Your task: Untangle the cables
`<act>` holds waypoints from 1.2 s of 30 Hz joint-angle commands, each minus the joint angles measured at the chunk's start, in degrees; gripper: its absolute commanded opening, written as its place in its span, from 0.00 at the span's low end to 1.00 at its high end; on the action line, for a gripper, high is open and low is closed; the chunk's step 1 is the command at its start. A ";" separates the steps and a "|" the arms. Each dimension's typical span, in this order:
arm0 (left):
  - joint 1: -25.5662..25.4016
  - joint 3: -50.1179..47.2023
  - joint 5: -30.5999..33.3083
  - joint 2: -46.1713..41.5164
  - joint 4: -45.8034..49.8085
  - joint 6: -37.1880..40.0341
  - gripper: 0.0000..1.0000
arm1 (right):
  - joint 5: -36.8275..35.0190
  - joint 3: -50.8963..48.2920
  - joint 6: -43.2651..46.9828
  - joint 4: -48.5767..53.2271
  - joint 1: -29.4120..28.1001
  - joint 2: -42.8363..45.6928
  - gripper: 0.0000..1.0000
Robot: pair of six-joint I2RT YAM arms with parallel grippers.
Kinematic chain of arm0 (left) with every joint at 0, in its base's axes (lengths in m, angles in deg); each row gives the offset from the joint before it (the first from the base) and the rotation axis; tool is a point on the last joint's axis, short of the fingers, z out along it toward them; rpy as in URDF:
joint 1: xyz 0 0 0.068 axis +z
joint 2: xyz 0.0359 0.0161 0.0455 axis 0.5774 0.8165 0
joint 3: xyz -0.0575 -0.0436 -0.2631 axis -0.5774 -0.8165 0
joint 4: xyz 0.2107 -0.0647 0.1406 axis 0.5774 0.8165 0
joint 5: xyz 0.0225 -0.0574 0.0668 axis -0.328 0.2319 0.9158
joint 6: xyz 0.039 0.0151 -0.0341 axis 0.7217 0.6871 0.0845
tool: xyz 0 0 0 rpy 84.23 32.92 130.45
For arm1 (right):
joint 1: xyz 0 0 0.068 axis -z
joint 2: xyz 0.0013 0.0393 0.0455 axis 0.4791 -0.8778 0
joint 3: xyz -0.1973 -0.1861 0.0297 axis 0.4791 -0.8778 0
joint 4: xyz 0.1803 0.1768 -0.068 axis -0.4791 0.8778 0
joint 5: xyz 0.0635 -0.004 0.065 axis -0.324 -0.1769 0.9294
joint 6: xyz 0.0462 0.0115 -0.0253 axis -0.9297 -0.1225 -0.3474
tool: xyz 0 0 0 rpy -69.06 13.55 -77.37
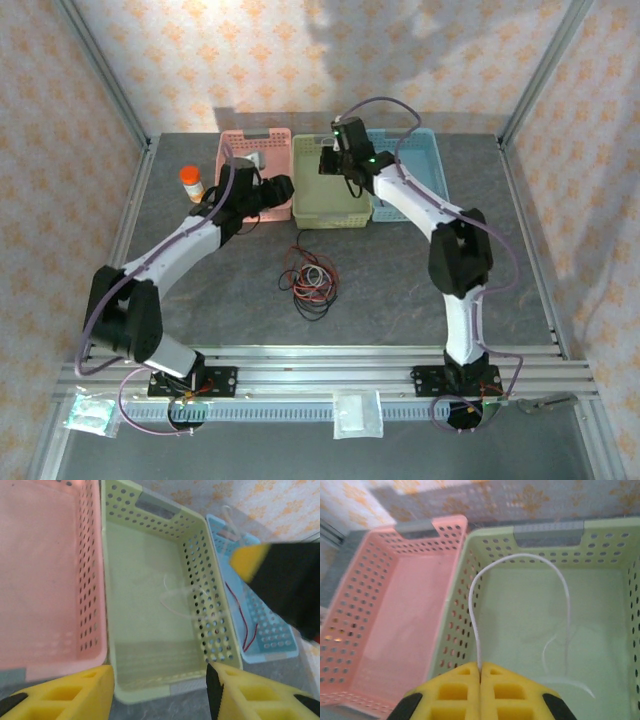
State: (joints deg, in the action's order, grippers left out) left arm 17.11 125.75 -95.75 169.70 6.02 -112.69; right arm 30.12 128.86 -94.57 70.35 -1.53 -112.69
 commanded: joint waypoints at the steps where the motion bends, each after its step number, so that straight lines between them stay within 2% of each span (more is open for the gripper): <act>1: -1.21 -3.88 4.20 -4.86 3.89 2.07 0.54 | -3.05 6.12 -0.03 7.16 0.13 -4.95 0.00; 3: -1.92 -5.89 5.20 -7.24 5.29 2.70 0.54 | -3.61 8.18 0.01 8.39 0.17 -7.08 0.11; 5: -3.15 -7.46 6.45 -9.15 7.17 3.30 0.54 | -3.70 8.71 -0.03 8.35 0.16 -8.08 0.34; 6: -3.89 -7.94 7.26 -9.85 8.07 3.43 0.54 | -3.77 8.91 -0.03 8.40 0.11 -8.29 0.42; 8: -5.45 -8.57 9.54 -11.00 9.96 3.94 0.55 | -3.95 8.94 0.14 8.37 0.18 -8.27 0.48; 12: -6.52 -8.71 12.84 -11.96 13.88 4.67 0.55 | -3.57 8.66 0.71 8.23 0.03 -7.26 0.50; 16: -7.82 -10.20 12.01 -13.09 14.92 4.63 0.56 | -5.27 4.55 2.57 6.52 -1.20 -3.22 0.49; 21: -10.88 -13.36 11.79 -13.49 15.32 3.51 0.56 | -8.34 -7.41 6.70 1.79 -4.74 5.78 0.41; 26: -12.47 -18.40 10.05 -15.42 14.77 0.70 0.56 | -9.49 -20.18 7.77 -1.10 -8.86 15.66 0.40; 31: -13.90 -21.72 7.43 -19.16 17.10 0.27 0.60 | -5.73 -33.73 4.34 -5.30 -10.80 25.12 0.39; 36: -14.15 -23.19 5.05 -20.33 20.35 1.42 0.61 | -3.68 -41.12 2.53 -7.79 -10.81 29.98 0.34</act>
State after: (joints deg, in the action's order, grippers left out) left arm 3.37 103.96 -88.34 150.34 23.11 -111.71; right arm 25.18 90.33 -90.37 65.56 -12.56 -84.85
